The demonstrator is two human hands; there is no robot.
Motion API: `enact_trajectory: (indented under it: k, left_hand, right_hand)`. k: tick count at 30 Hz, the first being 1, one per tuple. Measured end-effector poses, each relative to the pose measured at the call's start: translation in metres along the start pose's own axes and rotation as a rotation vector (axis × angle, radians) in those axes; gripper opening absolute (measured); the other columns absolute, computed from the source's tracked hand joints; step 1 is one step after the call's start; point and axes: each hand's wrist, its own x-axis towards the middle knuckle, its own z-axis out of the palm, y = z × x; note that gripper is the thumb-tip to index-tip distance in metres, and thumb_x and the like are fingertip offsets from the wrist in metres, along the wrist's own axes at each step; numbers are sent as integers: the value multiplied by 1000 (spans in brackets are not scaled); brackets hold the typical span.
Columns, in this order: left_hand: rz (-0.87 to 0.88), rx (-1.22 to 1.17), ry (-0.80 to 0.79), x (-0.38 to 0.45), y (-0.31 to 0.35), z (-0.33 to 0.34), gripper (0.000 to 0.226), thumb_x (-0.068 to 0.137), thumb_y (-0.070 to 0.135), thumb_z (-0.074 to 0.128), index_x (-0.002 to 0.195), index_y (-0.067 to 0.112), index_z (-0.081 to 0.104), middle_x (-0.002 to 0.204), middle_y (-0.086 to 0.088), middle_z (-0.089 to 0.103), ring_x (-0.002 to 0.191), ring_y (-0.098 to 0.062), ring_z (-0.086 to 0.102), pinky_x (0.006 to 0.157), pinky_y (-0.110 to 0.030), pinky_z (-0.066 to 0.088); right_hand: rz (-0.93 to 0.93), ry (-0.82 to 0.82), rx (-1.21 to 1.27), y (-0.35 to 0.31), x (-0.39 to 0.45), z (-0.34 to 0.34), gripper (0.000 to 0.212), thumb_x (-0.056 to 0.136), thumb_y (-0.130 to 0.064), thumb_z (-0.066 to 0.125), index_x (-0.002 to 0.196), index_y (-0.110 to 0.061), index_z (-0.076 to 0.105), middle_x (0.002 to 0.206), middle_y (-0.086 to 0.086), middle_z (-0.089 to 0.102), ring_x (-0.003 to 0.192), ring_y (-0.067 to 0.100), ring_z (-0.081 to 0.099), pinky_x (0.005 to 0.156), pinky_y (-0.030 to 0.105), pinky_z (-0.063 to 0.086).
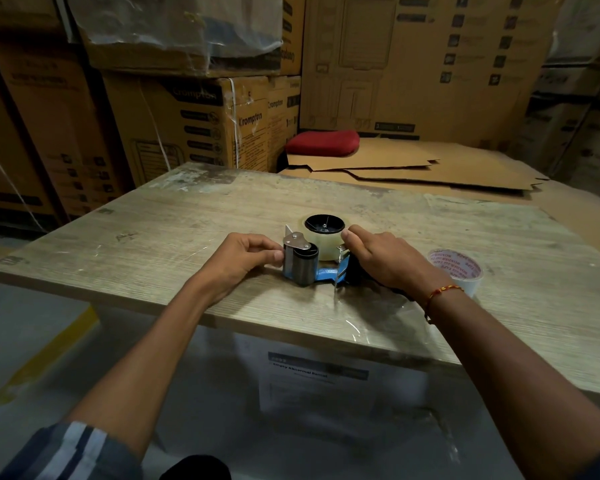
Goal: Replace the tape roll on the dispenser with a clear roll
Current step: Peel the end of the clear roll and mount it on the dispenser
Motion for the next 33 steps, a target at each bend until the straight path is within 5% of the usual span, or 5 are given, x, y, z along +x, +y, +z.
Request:
enact_trajectory:
  k: [5,14,18,26,33]
  left_hand:
    - [11,5,-62,-1,0,-5,16,87,2,68,101,-4,73,102,-18,75,87,-10,69,75,-17,54]
    - [34,43,-109,-1,-5,-10,18,92,5,64,106,1,74,107,-13,76,99,-16,69,89,-26,53]
    - [40,80,-105,-1,-7,-11,19,94,7,62,107,5,75,107,-9,77,108,-24,68,98,-37,49]
    - [73,81,-79,-4,-3,-4,18,96,1,57,103,1,73,99,-11,75,85,-4,69,73,-13,49]
    - [75,73,-68,0,-10,-2,17,98,4,56,98,4,73,95,-6,75,86,-7,68,83,-31,48]
  right_hand:
    - [-62,41,-101,0,1,-3,46,105,-56,20,119,-30,55,102,2,52,86,22,56,70,37,45]
    - [-269,-151,210,1,-21,-16,58,87,-64,51,135,-33,58,138,-11,52,126,14,39,102,34,38]
    - [-308,-115,244,1,-16,-16,56,84,-61,57,128,-27,64,126,-8,60,114,13,51,93,31,44]
    - [-241,129,-68,-20,-6,2,38,85,-65,60,88,-28,56,76,-16,50,77,13,47,58,29,36]
    - [-139,65,-226,-18,-18,1,58,90,-56,64,138,-30,45,142,1,42,114,25,54,82,36,53]
